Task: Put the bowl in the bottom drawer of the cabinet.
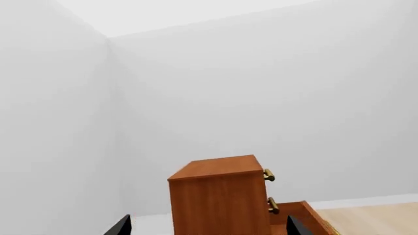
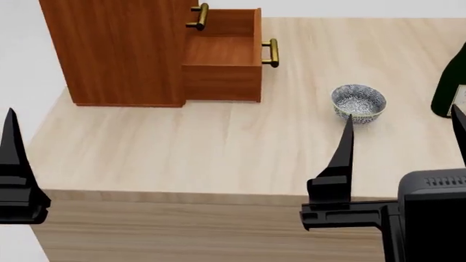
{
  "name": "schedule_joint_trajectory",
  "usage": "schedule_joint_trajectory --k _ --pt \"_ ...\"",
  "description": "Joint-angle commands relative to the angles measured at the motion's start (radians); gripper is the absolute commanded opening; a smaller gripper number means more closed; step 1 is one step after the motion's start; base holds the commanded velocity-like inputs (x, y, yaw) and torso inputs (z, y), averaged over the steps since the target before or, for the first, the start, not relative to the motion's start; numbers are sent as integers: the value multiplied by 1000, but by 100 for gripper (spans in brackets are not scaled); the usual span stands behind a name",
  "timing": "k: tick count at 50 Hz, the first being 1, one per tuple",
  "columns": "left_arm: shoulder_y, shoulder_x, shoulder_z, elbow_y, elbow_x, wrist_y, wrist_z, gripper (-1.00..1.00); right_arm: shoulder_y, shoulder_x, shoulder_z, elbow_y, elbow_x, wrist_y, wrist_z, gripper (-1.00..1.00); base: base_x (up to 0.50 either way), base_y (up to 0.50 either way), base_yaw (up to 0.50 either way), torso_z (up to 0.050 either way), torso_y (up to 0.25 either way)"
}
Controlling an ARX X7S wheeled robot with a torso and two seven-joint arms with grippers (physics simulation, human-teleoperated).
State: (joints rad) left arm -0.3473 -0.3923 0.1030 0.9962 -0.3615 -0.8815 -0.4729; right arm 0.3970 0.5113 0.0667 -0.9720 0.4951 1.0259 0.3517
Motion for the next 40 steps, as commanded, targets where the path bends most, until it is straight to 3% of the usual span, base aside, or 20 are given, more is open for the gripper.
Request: schedule_joint_trajectory --k 1,26,40 --pt "2 -13 5 -6 -14 10 -18 100 -28 12 -17 17 -16 -52 8 100 0 258 0 0 0" --pt "9 -30 13 -15 -41 40 -59 100 -26 26 -32 18 21 -51 25 100 12 248 0 0 0" --pt "6 -43 29 -18 -49 44 -75 100 -23 37 -23 16 45 -57 33 100 215 23 0 0 0"
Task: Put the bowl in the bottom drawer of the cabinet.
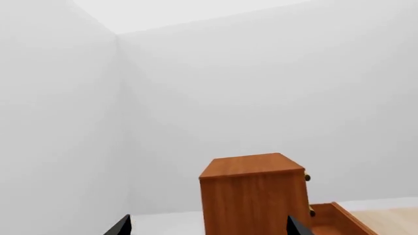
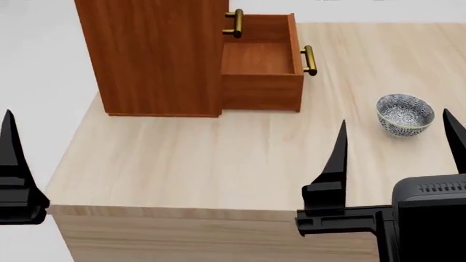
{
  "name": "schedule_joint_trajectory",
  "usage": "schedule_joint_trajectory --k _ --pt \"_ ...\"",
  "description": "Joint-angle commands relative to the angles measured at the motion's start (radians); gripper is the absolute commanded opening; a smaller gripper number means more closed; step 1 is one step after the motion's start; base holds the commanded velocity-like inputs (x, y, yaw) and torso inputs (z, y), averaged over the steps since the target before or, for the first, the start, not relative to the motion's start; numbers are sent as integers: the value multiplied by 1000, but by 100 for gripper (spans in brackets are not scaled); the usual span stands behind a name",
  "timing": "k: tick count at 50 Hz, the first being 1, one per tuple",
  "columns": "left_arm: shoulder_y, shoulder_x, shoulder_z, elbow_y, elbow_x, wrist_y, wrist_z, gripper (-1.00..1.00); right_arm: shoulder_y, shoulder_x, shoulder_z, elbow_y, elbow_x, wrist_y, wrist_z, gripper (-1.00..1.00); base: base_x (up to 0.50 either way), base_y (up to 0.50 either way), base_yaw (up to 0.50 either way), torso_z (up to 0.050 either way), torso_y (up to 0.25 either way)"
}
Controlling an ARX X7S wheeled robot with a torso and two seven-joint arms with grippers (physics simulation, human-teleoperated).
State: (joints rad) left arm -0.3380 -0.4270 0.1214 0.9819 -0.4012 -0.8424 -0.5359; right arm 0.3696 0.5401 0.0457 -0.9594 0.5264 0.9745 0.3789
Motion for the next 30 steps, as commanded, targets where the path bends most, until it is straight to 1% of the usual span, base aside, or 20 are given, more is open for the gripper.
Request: schedule_joint_trajectory --k 1,16,30 --pt "-3 -10 12 -5 -10 6 -13 100 4 10 -3 4 16 -7 4 100 391 0 0 0 0" --pt "0 -21 12 -12 -24 21 -26 100 14 21 -10 7 32 -4 21 100 409 1 0 0 0" --pt "6 -28 19 -12 -35 34 -39 100 -11 31 -12 11 31 -29 35 100 408 46 0 0 0"
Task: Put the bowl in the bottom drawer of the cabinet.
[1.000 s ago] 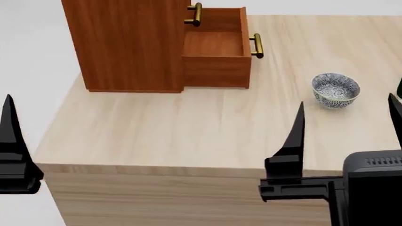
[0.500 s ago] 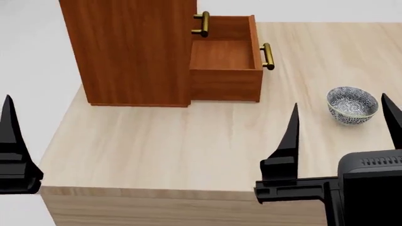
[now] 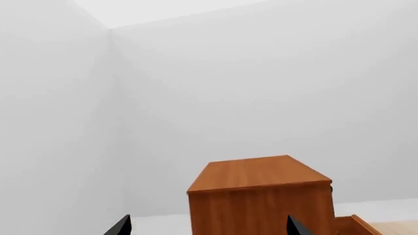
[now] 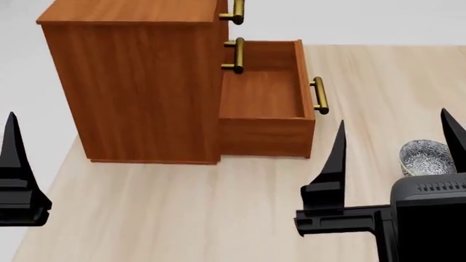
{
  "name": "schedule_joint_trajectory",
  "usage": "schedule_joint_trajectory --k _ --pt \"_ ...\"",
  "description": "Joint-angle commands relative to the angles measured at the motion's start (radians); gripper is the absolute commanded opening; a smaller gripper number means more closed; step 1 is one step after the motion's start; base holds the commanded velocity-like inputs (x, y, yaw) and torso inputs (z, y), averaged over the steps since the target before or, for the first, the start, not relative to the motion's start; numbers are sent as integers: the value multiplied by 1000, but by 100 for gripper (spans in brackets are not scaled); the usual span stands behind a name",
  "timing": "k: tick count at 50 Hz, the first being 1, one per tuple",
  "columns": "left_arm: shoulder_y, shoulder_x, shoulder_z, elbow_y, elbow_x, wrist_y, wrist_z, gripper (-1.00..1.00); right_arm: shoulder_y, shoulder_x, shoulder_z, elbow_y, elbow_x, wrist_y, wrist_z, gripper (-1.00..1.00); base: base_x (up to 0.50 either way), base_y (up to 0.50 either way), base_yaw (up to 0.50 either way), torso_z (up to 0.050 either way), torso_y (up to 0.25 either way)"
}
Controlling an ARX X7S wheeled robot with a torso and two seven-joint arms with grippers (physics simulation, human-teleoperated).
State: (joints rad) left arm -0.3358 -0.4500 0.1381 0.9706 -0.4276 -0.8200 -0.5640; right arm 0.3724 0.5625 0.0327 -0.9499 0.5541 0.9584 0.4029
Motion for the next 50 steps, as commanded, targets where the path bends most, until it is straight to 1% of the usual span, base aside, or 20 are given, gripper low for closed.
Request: schedule_joint_trajectory --k 1,26,50 --pt "4 -7 3 2 -10 11 -11 100 -17 8 2 2 4 -14 12 100 410 62 0 0 0" --pt "5 -24 20 -6 -25 30 -29 100 -26 24 4 5 21 -28 35 100 359 151 0 0 1" --pt "0 -41 32 -13 -44 45 -43 100 0 43 -8 10 49 -23 55 100 313 22 0 0 0"
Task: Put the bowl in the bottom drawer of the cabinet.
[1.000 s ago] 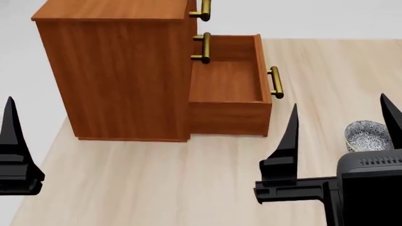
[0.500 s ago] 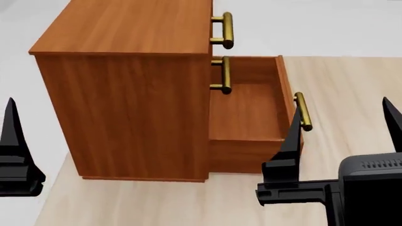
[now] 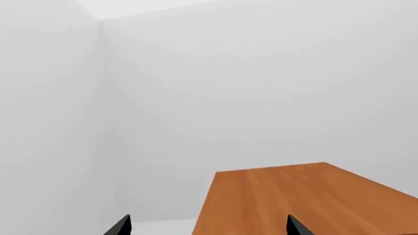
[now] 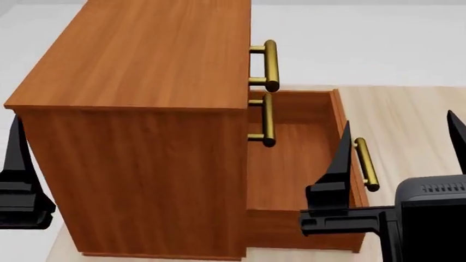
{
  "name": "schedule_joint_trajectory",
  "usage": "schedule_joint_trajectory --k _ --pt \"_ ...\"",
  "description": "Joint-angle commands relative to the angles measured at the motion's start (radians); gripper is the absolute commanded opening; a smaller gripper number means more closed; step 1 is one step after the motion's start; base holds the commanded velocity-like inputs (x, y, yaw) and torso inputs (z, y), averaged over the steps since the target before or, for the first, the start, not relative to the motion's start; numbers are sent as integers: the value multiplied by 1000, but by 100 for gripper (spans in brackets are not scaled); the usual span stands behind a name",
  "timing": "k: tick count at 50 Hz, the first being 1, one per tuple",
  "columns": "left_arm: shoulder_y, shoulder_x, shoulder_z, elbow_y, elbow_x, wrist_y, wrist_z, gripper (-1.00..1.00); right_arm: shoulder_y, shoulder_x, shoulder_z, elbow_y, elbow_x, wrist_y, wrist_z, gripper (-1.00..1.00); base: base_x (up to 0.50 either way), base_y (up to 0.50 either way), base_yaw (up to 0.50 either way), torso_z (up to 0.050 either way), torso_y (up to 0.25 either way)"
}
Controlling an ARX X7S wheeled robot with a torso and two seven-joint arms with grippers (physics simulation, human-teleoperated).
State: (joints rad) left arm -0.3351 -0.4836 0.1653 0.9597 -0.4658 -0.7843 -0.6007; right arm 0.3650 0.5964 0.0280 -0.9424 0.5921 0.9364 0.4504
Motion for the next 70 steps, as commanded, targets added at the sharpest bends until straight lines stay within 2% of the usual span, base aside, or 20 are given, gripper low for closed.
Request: schedule_joint_trajectory --k 1,30,40,48,70 --pt "1 -8 7 -5 -5 12 -6 100 8 10 -1 1 13 0 9 100 309 0 0 0 0" --pt "-1 -27 17 -5 -29 18 -33 100 -14 17 4 0 23 -16 30 100 253 0 0 0 1" --pt "-1 -31 26 -6 -32 24 -40 100 -29 16 23 -1 35 -30 33 100 23 0 0 0 0" --pt "-5 -35 29 -8 -38 26 -46 100 -19 26 11 0 38 -20 36 100 0 -346 0 0 0" --pt "-5 -50 44 -8 -38 38 -64 100 -18 32 -7 8 40 -18 51 100 0 2 0 0 0"
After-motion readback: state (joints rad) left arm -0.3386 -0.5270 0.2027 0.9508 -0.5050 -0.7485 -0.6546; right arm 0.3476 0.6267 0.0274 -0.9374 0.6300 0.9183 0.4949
